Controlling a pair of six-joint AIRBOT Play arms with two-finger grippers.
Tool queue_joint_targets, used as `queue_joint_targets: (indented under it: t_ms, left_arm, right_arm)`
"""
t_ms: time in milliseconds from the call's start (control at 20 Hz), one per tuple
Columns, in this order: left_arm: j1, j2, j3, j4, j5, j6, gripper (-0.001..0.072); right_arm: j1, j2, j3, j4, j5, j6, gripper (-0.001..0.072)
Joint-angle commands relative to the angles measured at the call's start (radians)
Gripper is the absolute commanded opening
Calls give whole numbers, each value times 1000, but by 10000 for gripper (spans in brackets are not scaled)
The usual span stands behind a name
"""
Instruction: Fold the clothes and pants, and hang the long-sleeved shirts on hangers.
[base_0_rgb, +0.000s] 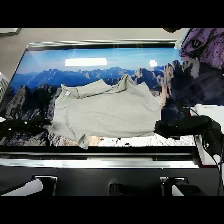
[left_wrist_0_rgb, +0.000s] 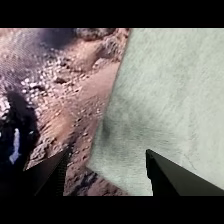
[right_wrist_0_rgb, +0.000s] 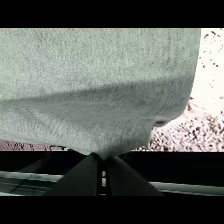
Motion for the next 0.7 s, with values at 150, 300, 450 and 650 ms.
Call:
queue_joint_targets:
  t_ms: [150,300,450,650]
  left_arm:
    - [-61,-64,-42,-107,125,92,541]
    - [-116,-106,-39,-108,187,92,483]
    - [-143,-105,-18,-142,182,92,17]
    - [-152,-14,190,-158,90,61,13]
  right_arm:
    - [1,13,9,11,-22,-1,33]
    - [1,25,9,11,-43,-14,33]
    - [1,47,17,10,-15,-19,33]
    - [1,45,182,1,80,-53,32]
